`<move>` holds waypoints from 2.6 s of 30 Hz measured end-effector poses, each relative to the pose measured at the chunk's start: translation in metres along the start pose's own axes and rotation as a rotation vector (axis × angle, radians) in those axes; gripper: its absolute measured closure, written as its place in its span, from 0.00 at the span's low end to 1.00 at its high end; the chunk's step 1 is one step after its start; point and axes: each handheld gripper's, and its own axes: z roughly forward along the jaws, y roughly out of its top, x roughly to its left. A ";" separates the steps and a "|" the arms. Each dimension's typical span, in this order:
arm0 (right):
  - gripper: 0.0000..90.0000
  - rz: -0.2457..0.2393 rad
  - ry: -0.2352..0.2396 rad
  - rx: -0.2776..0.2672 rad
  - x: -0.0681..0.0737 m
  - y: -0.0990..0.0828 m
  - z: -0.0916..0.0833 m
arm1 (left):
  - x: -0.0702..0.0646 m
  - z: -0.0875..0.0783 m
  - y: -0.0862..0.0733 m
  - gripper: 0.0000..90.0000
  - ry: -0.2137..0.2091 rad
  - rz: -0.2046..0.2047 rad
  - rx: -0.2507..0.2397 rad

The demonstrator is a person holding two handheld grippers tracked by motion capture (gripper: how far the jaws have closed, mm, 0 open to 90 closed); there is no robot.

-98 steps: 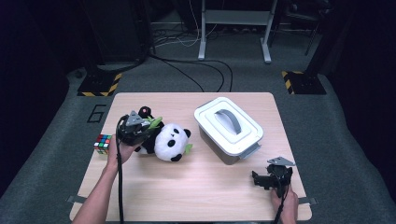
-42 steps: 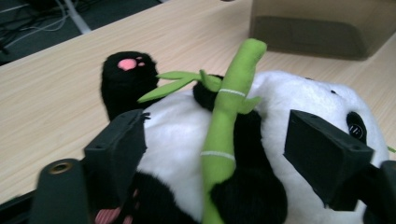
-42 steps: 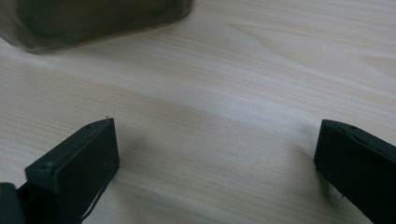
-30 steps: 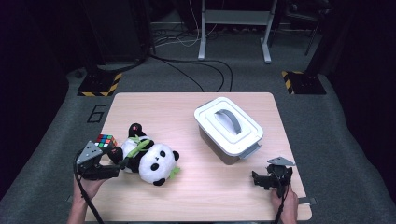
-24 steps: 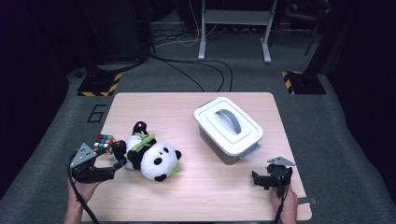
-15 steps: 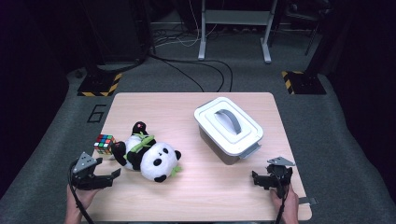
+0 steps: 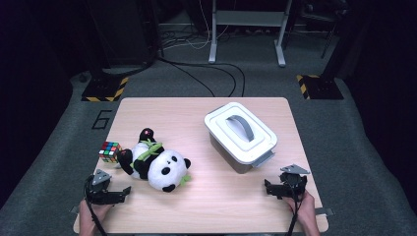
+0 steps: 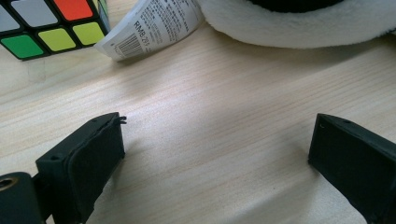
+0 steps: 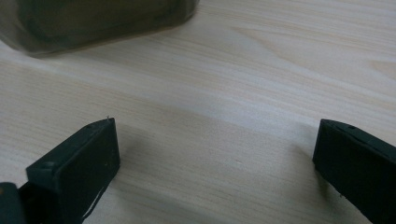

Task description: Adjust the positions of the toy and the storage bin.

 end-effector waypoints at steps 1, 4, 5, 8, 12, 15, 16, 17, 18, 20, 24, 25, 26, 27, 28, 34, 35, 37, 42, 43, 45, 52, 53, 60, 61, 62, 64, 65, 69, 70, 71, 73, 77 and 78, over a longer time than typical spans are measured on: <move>0.00 -0.029 0.028 0.002 -0.002 -0.001 -0.001 | 0.000 0.000 0.000 0.04 -0.003 0.001 0.001; 0.00 -0.033 0.032 0.002 -0.003 -0.001 -0.001 | 0.000 -0.001 0.001 0.01 -0.014 0.022 0.026; 0.00 -0.031 0.036 0.008 -0.003 0.001 0.000 | -0.001 0.001 0.001 0.01 -0.010 0.020 0.015; 0.00 -0.032 0.039 0.022 -0.003 0.002 0.000 | -0.001 0.002 0.002 0.00 -0.002 0.009 0.016; 0.00 -0.012 0.060 0.038 -0.006 0.006 -0.002 | 0.000 0.001 0.002 0.01 0.013 -0.006 0.021; 0.00 0.020 0.094 0.022 -0.009 0.014 -0.011 | 0.000 0.001 0.002 0.01 0.017 -0.007 0.020; 0.00 0.023 0.098 0.025 -0.008 0.018 -0.015 | 0.000 0.001 0.002 0.01 0.017 -0.007 0.020; 0.00 0.015 0.106 0.023 -0.006 0.024 -0.021 | 0.000 0.001 0.002 0.01 0.017 -0.008 0.020; 0.00 0.015 0.106 0.023 -0.006 0.024 -0.021 | 0.000 0.001 0.002 0.01 0.017 -0.008 0.020; 0.00 0.007 0.106 0.020 -0.004 0.030 -0.026 | 0.000 0.001 0.002 0.01 0.018 -0.008 0.019; 0.00 0.000 0.113 -0.007 -0.002 0.043 -0.041 | 0.000 0.001 0.002 0.01 0.018 -0.008 0.016; 0.00 0.000 0.113 -0.007 -0.002 0.043 -0.041 | 0.000 0.001 0.002 0.01 0.017 -0.012 0.018; 0.00 -0.010 0.115 -0.018 -0.001 0.050 -0.048 | 0.000 0.001 0.002 0.01 0.017 -0.012 0.020; 0.00 -0.013 0.121 -0.017 0.000 0.053 -0.051 | 0.000 0.001 0.002 0.01 0.019 -0.015 0.013; 0.00 -0.013 0.121 -0.017 0.000 0.053 -0.051 | 0.000 0.001 0.002 0.01 0.019 -0.015 0.013; 0.00 -0.033 0.147 -0.039 0.003 0.074 -0.072 | 0.000 0.001 0.001 0.02 0.019 -0.016 0.011; 0.00 -0.039 0.150 -0.043 0.004 0.078 -0.075 | 0.000 0.001 0.001 0.02 0.020 -0.016 0.010; 0.00 -0.057 0.162 -0.056 0.007 0.091 -0.083 | 0.000 0.001 0.001 0.02 0.019 -0.015 0.010; 0.00 -0.093 0.170 -0.054 0.013 0.113 -0.087 | 0.000 0.001 0.001 0.02 0.020 -0.012 0.011; 0.00 -0.096 0.170 -0.055 0.014 0.117 -0.087 | 0.000 0.001 0.001 0.02 0.022 -0.014 0.006; 0.00 -0.109 0.178 -0.054 0.017 0.125 -0.086 | 0.000 0.001 0.001 0.02 0.021 -0.015 0.007; 0.01 -0.123 0.189 -0.037 0.023 0.141 -0.074 | -0.001 0.001 0.001 0.03 0.017 -0.024 0.006; 0.01 -0.125 0.188 -0.035 0.024 0.143 -0.072 | -0.001 0.001 0.001 0.03 0.017 -0.025 0.004; 0.10 -0.138 0.203 -0.029 0.031 0.159 -0.051 | -0.001 0.002 0.001 0.03 0.016 -0.023 0.000; 0.14 -0.135 0.202 -0.037 0.033 0.162 -0.049 | -0.001 0.002 0.001 0.03 0.016 -0.023 0.000; 0.17 -0.138 0.202 -0.037 0.035 0.165 -0.047 | 0.000 0.002 0.001 0.03 0.015 -0.024 0.000; 0.20 -0.162 0.205 -0.046 0.038 0.171 -0.042 | 0.000 0.001 0.001 0.03 0.016 -0.017 0.000; 0.23 -0.173 0.211 -0.045 0.040 0.174 -0.040 | 0.000 0.001 0.001 0.03 0.016 -0.017 0.000; 0.36 -0.192 0.223 -0.056 0.048 0.189 -0.031 | 0.000 0.001 0.001 0.03 0.016 -0.017 0.000; 0.39 -0.208 0.230 -0.041 0.051 0.194 -0.027 | 0.000 0.001 0.001 0.03 0.014 -0.016 0.002; 0.43 -0.219 0.218 -0.039 0.053 0.197 -0.024 | 0.000 0.001 0.001 0.04 0.014 -0.015 0.001; 0.48 -0.239 0.222 -0.038 0.059 0.205 -0.019 | 0.000 0.001 0.001 0.04 0.014 -0.016 -0.003; 0.56 -0.268 0.202 -0.037 0.064 0.212 -0.013 | 0.000 0.001 0.001 0.04 0.015 -0.022 -0.001; 0.61 -0.271 0.190 -0.039 0.064 0.214 -0.011 | 0.000 0.001 0.001 0.04 0.015 -0.023 -0.005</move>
